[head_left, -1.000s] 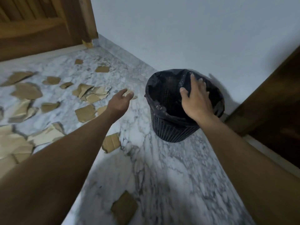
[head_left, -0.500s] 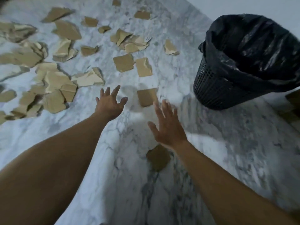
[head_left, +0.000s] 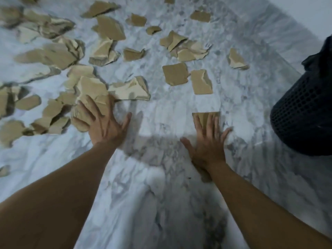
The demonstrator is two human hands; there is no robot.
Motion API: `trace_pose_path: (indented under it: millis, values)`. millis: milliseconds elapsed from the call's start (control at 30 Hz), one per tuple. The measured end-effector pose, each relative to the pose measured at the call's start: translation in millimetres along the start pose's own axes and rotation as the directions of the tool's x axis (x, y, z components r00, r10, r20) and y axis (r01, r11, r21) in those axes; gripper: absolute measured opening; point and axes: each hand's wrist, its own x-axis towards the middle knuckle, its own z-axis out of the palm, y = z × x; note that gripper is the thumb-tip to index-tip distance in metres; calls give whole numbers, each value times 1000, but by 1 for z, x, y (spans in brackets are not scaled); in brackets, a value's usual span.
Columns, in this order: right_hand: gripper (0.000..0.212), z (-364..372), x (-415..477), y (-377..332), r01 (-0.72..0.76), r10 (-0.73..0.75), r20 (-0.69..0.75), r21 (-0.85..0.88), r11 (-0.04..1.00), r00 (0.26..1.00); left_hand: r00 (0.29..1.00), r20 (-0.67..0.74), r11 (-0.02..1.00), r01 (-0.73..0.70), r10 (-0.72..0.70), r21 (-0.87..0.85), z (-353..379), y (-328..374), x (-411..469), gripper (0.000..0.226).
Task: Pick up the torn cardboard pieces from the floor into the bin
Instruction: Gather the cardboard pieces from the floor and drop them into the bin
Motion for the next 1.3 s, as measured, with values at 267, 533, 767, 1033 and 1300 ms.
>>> trace_pose_path:
  millis: [267,533,767,1033,1300]
  values:
    - [95,-5,96,-10,-64,68,70,-55,996,995,981,162,986,129,-111,-106,-15,-18,99,123]
    - [98,-7,194,-21,-116,116,33,23,993,993,984,166,998,63,-66,28,11,22,122,116]
    - [101,1,249,-47,-13,8,-94,-59,998,996,997,22,997,78,-78,14,14,25,120,111]
    - [62,0,273,-52,35,-30,94,-55,998,995,996,41,994,80,-83,69,12,23,129,105]
    - [85,-1,233,-102,180,-185,181,41,983,966,995,-9,987,97,-99,-124,14,-4,143,104]
